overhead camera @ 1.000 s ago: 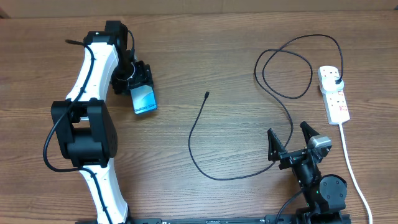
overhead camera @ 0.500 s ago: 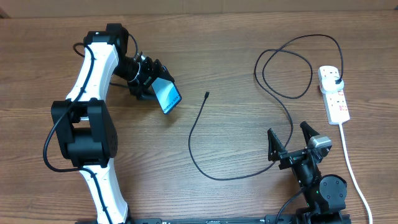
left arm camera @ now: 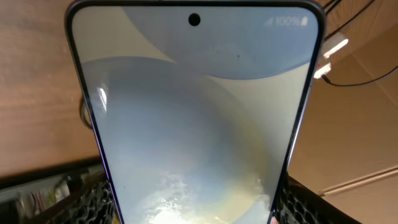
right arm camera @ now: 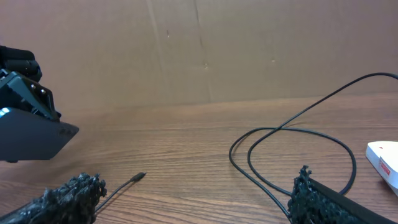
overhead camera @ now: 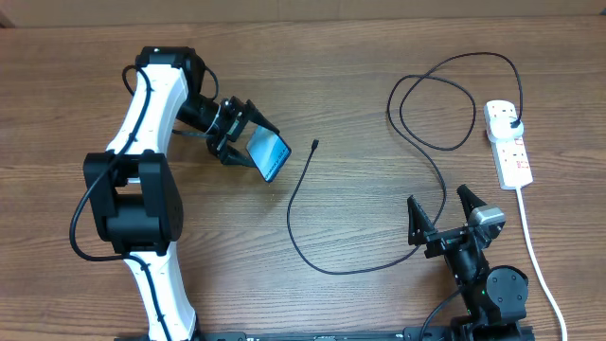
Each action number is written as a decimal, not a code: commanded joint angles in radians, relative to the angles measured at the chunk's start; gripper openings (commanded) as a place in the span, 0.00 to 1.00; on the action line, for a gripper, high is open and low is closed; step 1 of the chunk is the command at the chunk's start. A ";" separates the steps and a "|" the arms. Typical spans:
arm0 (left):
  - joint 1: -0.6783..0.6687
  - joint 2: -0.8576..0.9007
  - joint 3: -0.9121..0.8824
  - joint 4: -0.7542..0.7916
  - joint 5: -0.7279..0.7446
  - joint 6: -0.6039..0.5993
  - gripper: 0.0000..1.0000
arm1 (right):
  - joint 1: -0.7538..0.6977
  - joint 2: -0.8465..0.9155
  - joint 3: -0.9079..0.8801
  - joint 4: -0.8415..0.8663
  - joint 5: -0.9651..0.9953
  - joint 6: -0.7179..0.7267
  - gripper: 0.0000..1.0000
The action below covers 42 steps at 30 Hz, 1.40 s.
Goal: Plug charger to phone and switch on socket
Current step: 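Tilt the held phone upright and carry it toward the table center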
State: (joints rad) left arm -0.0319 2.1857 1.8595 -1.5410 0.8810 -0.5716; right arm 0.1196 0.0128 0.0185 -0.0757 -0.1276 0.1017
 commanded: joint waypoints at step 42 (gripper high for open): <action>-0.008 -0.002 0.028 -0.081 0.417 -0.034 0.56 | 0.006 -0.010 -0.011 0.003 -0.005 0.002 1.00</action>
State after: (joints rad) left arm -0.0334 2.1857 1.8595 -1.6165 1.2423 -0.6006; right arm 0.1196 0.0128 0.0185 -0.0753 -0.1272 0.1009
